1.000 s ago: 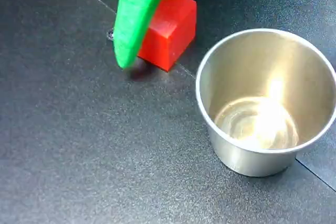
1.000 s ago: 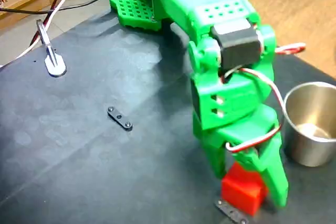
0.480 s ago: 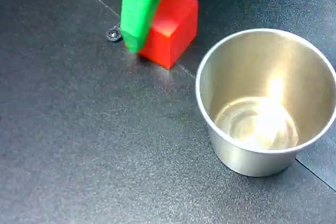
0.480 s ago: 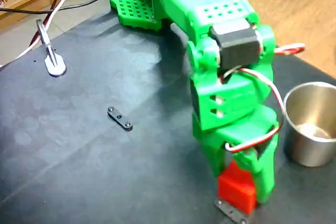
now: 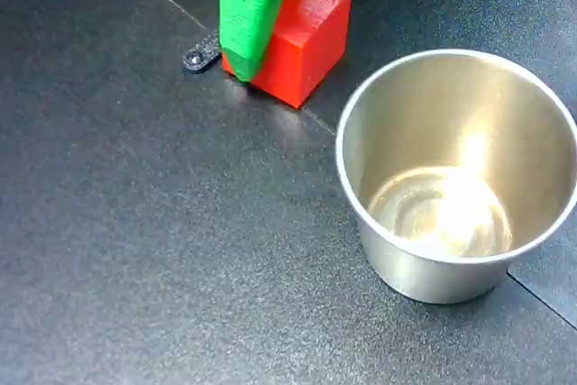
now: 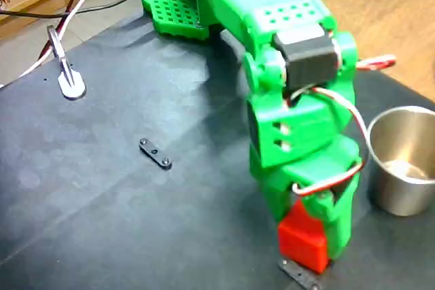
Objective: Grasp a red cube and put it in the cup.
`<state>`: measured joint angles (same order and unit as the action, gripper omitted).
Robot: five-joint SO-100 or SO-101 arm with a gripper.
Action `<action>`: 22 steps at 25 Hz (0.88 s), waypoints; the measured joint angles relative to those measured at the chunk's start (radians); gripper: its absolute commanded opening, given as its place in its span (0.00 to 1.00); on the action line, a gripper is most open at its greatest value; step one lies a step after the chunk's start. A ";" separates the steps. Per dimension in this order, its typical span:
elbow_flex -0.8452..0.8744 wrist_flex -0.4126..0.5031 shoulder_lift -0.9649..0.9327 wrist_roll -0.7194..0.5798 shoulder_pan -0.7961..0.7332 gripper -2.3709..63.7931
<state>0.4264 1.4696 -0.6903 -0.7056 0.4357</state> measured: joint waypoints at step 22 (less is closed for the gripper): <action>0.508 -0.002 -0.793 0.428 -0.204 0.03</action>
<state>0.9342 1.4680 -1.4834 -0.2777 0.2316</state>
